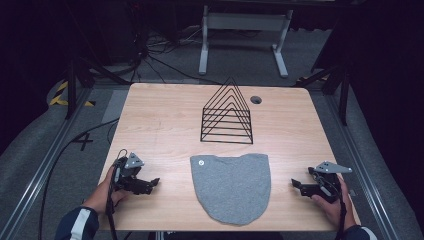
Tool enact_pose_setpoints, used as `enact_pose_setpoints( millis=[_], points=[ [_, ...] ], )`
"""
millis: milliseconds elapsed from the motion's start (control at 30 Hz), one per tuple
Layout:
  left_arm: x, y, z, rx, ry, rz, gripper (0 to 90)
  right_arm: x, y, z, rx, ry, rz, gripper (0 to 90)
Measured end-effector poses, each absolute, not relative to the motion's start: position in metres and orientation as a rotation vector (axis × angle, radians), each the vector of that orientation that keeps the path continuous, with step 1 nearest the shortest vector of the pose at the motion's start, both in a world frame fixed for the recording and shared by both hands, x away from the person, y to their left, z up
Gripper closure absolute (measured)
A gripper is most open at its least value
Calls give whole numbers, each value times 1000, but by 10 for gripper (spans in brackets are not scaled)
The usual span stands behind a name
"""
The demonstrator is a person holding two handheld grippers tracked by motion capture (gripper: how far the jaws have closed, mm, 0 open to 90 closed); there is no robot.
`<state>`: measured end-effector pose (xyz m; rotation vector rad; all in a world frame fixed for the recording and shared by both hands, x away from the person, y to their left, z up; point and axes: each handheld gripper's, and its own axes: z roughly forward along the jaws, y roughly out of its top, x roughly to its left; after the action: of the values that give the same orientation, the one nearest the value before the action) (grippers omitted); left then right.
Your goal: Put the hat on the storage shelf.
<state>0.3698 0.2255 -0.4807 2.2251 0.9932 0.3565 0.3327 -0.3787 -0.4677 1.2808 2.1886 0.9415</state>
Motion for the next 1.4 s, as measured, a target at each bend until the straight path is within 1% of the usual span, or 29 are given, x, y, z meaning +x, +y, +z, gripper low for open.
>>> enact_pose_setpoints(
  millis=[100, 200, 233, 300, 367, 400, 433, 467, 500, 567, 600, 633, 700, 733, 767, 800, 833, 867, 900, 1000, 1033, 1067, 1133, 1200, 1267, 1333, 1400],
  points=[
    [371, 226, -482, 2227, 943, 363, 3, 333, -379, -468, 1277, 2189, 941, 152],
    [371, 226, -481, 2246, 906, 336, 5, 333, -379, -468, 1266, 2201, 942, 162],
    [372, 225, -481, 2254, 895, 331, 12, 332, -379, -467, 1257, 2210, 946, 189],
    [372, 226, -481, 2259, 860, 316, 21, 332, -378, -467, 1245, 2215, 956, 205],
    [373, 227, -479, 2285, 819, 298, 32, 331, -378, -467, 1217, 2240, 965, 247],
    [373, 226, -478, 2272, 817, 306, 75, 331, -378, -466, 1206, 2250, 974, 275],
    [373, 226, -477, 2262, 806, 294, 206, 331, -378, -465, 1186, 2270, 977, 337],
    [374, 225, -475, 2270, 777, 275, 234, 331, -378, -464, 1166, 2285, 983, 377],
    [373, 223, -475, 2249, 780, 268, 234, 331, -378, -464, 1166, 2285, 983, 377],
    [373, 216, -470, 2265, 763, 286, 234, 332, -375, -462, 1151, 2309, 1000, 436],
    [373, 214, -468, 2262, 747, 281, 250, 332, -373, -460, 1131, 2322, 1003, 452],
    [372, 206, -461, 2259, 700, 287, 287, 331, -368, -455, 1112, 2326, 1039, 478],
    [373, 201, -458, 2262, 682, 284, 311, 331, -363, -450, 1097, 2337, 1051, 494],
    [374, 195, -455, 2267, 660, 278, 311, 332, -357, -445, 1083, 2344, 1054, 512],
    [375, 187, -453, 2269, 630, 275, 320, 332, -349, -440, 1059, 2356, 1050, 550],
    [376, 182, -451, 2274, 607, 277, 349, 333, -337, -434, 1021, 2378, 1062, 587],
    [380, 166, -448, 2302, 544, 260, 381, 335, -319, -428, 992, 2401, 1059, 631],
    [380, 166, -448, 2302, 544, 260, 399, 335, -319, -428, 992, 2401, 1059, 631],
    [382, 158, -447, 2308, 515, 255, 399, 335, -309, -426, 975, 2413, 1064, 655],
    [390, 136, -446, 2326, 432, 239, 447, 331, -281, -432, 926, 2464, 1039, 735],
    [396, 120, -448, 2333, 396, 208, 466, 327, -269, -438, 900, 2493, 1018, 776],
    [396, 120, -448, 2333, 396, 208, 468, 327, -269, -438, 900, 2493, 1018, 776],
    [403, 104, -450, 2346, 351, 207, 467, 322, -257, -443, 883, 2510, 1016, 807],
    [406, 92, -454, 2360, 336, 213, 452, 313, -245, -449, 879, 2495, 1035, 829],
    [410, 83, -459, 2375, 326, 194, 448, 304, -232, -454, 807, 2497, 1033, 855],
    [411, 77, -463, 2400, 312, 204, 448, 297, -224, -455, 756, 2517, 1055, 866],
    [412, 76, -465, 2377, 329, 178, 447, 292, -219, -456, 712, 2543, 1050, 866]
  ],
)
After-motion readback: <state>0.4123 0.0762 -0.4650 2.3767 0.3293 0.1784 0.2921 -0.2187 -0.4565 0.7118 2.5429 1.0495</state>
